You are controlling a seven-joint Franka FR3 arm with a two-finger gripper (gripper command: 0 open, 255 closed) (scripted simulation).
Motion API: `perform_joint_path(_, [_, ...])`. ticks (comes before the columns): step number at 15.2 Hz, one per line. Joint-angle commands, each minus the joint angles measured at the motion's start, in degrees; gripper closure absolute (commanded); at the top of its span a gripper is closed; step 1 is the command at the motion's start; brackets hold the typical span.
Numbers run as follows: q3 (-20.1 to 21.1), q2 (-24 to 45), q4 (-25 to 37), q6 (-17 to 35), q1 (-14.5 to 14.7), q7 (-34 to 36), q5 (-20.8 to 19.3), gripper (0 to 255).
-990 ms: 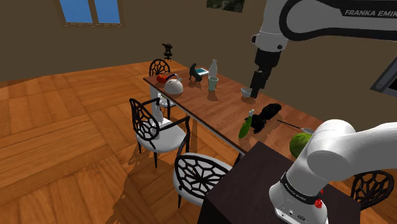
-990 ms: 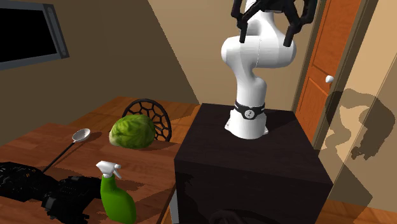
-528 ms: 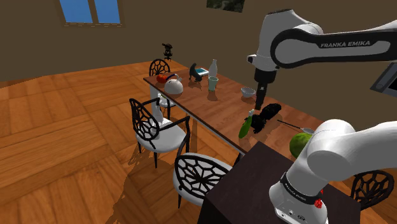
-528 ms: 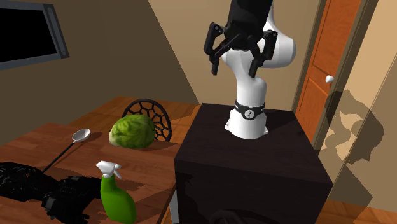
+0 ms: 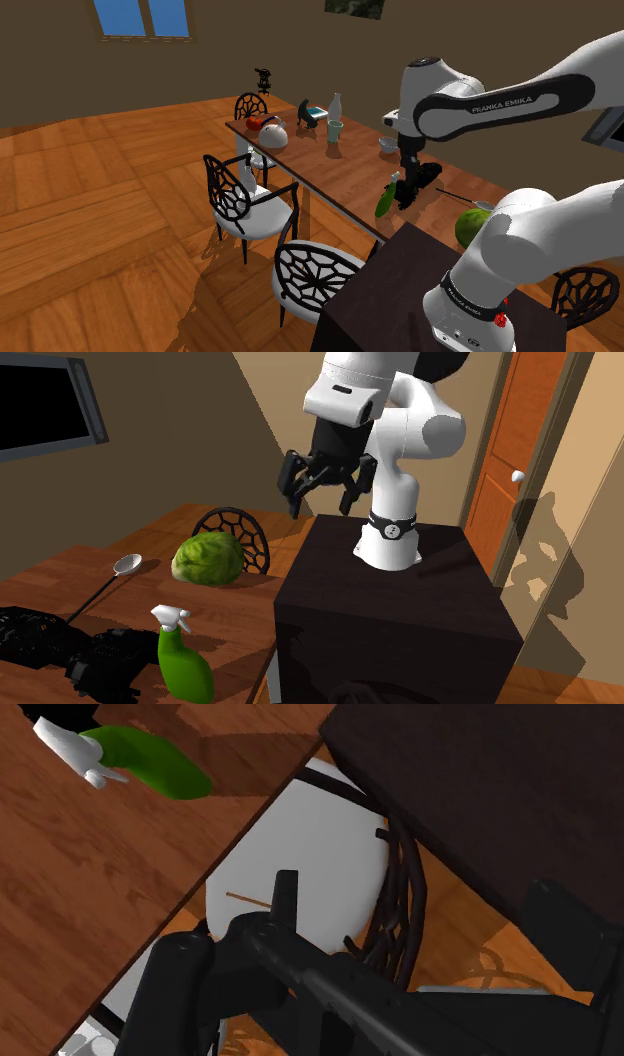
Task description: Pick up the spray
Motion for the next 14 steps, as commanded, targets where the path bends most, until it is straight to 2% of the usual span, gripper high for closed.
perform_joint_path(1, [-2.31,3.16,-1.09,4.56,-0.8,-3.5,-3.81,0])
perform_joint_path(7, [-8.44,16.5,-0.55,18.77,-3.1,-11.58,-14.65,0])
perform_joint_path(14, [-13.5,36.34,5.52,35.51,-5.44,-17.47,-26.37,0])
